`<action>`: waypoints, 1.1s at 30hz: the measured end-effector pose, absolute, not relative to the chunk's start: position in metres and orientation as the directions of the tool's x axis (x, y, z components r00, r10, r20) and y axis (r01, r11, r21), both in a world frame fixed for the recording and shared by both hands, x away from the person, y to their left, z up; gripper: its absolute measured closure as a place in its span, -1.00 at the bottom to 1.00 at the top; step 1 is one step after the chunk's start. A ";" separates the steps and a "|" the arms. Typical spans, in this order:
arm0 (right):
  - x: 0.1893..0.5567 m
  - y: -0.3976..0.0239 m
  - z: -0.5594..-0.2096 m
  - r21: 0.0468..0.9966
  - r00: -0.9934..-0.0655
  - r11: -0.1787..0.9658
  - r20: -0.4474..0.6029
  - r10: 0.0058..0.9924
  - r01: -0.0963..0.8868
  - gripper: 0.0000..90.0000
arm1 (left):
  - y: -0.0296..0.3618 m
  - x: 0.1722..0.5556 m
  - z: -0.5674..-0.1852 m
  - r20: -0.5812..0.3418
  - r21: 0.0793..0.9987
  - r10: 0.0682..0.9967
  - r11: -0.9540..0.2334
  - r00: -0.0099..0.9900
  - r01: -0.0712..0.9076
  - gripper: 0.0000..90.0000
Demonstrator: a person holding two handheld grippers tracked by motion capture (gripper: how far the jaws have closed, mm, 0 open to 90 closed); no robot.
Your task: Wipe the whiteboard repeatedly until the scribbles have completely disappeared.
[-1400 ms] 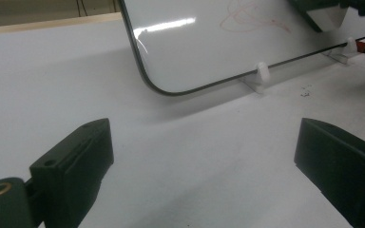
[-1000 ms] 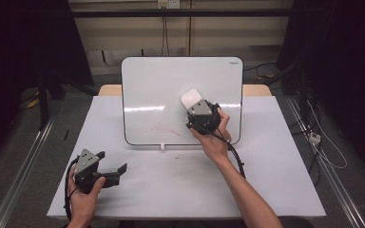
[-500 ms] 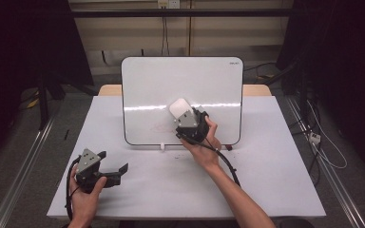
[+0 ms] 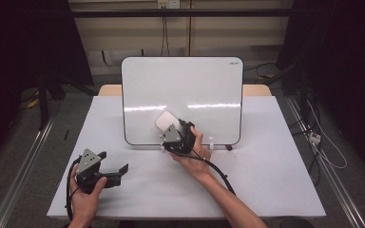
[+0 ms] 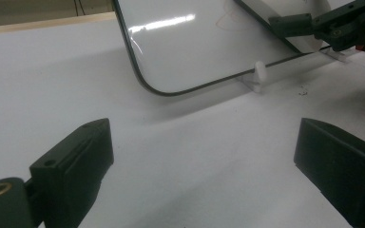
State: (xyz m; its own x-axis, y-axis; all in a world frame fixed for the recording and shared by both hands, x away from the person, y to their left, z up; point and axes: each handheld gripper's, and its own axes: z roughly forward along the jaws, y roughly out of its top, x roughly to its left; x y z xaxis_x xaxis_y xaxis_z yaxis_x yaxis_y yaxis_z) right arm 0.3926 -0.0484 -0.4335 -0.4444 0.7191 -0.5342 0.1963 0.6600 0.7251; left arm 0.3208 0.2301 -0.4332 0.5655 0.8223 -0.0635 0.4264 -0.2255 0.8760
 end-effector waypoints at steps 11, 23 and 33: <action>0.401 -0.060 -0.424 0.740 -0.437 0.638 -0.512 0.739 0.213 -0.29 | 0.234 0.320 -0.433 -0.065 0.878 0.825 -0.220 0.561 0.425 -0.87; 0.430 -0.095 -0.388 0.793 -0.359 0.550 -0.449 0.818 0.262 -0.30 | 0.234 0.319 -0.432 -0.071 0.880 0.827 -0.211 0.557 0.426 -0.87; 0.427 -0.088 -0.392 0.814 -0.326 0.524 -0.438 0.838 0.252 -0.30 | 0.232 0.320 -0.433 -0.067 0.878 0.825 -0.218 0.561 0.425 -0.87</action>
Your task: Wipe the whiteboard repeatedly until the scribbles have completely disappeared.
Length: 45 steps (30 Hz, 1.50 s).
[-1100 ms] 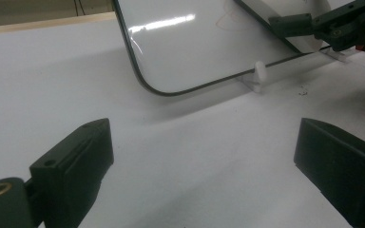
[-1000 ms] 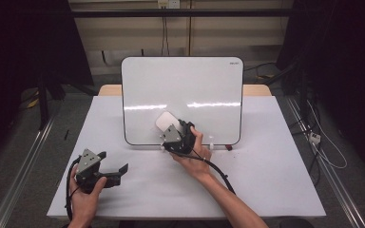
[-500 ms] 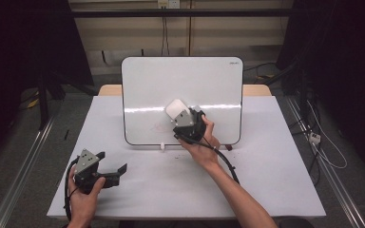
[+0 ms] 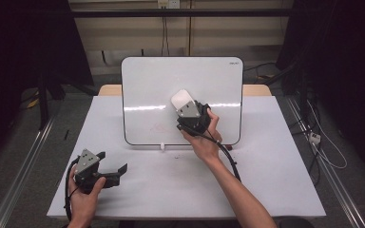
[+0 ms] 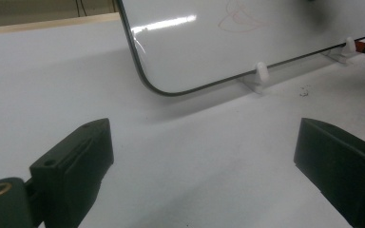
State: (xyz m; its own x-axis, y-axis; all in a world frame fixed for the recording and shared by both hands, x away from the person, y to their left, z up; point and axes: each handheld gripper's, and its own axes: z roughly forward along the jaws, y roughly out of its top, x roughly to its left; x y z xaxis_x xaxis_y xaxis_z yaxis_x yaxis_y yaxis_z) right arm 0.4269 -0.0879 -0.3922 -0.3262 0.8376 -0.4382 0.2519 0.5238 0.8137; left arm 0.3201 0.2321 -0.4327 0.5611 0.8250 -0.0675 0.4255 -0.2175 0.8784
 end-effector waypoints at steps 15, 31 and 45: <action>0.405 -0.032 -0.426 0.776 -0.420 0.607 -0.500 0.758 0.173 -0.30 | 0.230 0.319 -0.433 -0.060 0.877 0.821 -0.229 0.568 0.423 -0.87; 0.398 -0.021 -0.435 0.732 -0.479 0.668 -0.541 0.691 0.137 -0.30 | 0.233 0.319 -0.434 -0.065 0.875 0.823 -0.225 0.565 0.429 -0.87; 0.431 -0.054 -0.395 0.791 -0.394 0.583 -0.484 0.782 0.186 -0.30 | 0.235 0.317 -0.433 -0.071 0.878 0.827 -0.214 0.558 0.428 -0.87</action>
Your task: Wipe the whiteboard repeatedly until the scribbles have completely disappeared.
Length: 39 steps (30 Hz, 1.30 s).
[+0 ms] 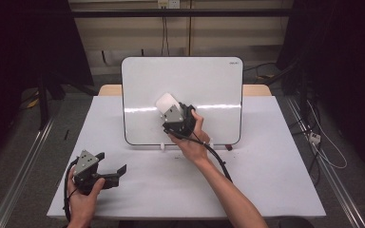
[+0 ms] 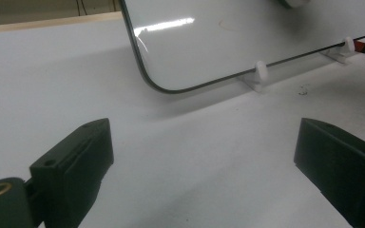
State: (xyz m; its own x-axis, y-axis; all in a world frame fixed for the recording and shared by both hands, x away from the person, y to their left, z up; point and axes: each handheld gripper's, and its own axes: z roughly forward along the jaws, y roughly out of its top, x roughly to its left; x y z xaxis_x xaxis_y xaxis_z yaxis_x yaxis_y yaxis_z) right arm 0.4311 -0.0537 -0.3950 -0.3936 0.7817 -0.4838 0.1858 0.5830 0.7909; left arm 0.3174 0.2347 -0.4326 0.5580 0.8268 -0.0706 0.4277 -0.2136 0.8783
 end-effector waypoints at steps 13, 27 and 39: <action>0.436 -0.046 -0.389 0.805 -0.352 0.556 -0.469 0.810 0.206 -0.30 | 0.233 0.317 -0.432 -0.074 0.881 0.822 -0.211 0.564 0.423 -0.87; 0.410 0.009 -0.425 0.750 -0.430 0.648 -0.545 0.719 0.133 -0.30 | 0.234 0.318 -0.431 -0.071 0.884 0.823 -0.210 0.564 0.417 -0.87; 0.407 0.010 -0.428 0.709 -0.491 0.697 -0.572 0.657 0.106 -0.30 | 0.237 0.317 -0.431 -0.074 0.886 0.824 -0.204 0.561 0.417 -0.87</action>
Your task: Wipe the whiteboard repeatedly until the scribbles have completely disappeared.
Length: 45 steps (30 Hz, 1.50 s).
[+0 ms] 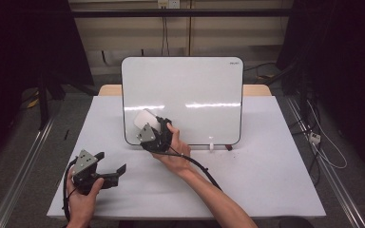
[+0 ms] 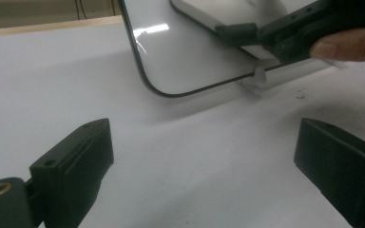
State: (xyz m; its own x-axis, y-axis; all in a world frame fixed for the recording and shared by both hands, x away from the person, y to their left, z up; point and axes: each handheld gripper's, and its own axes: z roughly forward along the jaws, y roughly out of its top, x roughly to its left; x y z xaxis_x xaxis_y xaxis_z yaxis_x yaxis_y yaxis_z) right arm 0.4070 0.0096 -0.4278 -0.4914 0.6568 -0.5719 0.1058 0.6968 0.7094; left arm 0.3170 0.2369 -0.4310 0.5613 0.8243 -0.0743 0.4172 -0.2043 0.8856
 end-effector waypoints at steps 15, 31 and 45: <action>0.429 -0.023 -0.399 0.784 -0.396 0.594 -0.495 0.773 0.180 -0.30 | 0.237 0.317 -0.431 -0.077 0.886 0.831 -0.196 0.551 0.419 -0.88; 0.400 0.030 -0.438 0.693 -0.513 0.715 -0.584 0.628 0.086 -0.30 | 0.238 0.317 -0.430 -0.072 0.887 0.831 -0.199 0.551 0.417 -0.89; 0.407 -0.028 -0.422 0.745 -0.452 0.646 -0.524 0.722 0.168 -0.30 | 0.237 0.316 -0.431 -0.076 0.885 0.832 -0.197 0.549 0.421 -0.89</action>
State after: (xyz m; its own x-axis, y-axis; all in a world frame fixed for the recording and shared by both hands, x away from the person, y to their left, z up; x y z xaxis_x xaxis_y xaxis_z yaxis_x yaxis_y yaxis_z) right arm 0.4070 -0.0278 -0.4224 -0.4517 0.7220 -0.5242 0.1681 0.6459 0.7447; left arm 0.3159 0.2366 -0.4311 0.5489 0.8324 -0.0761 0.4213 -0.1968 0.8853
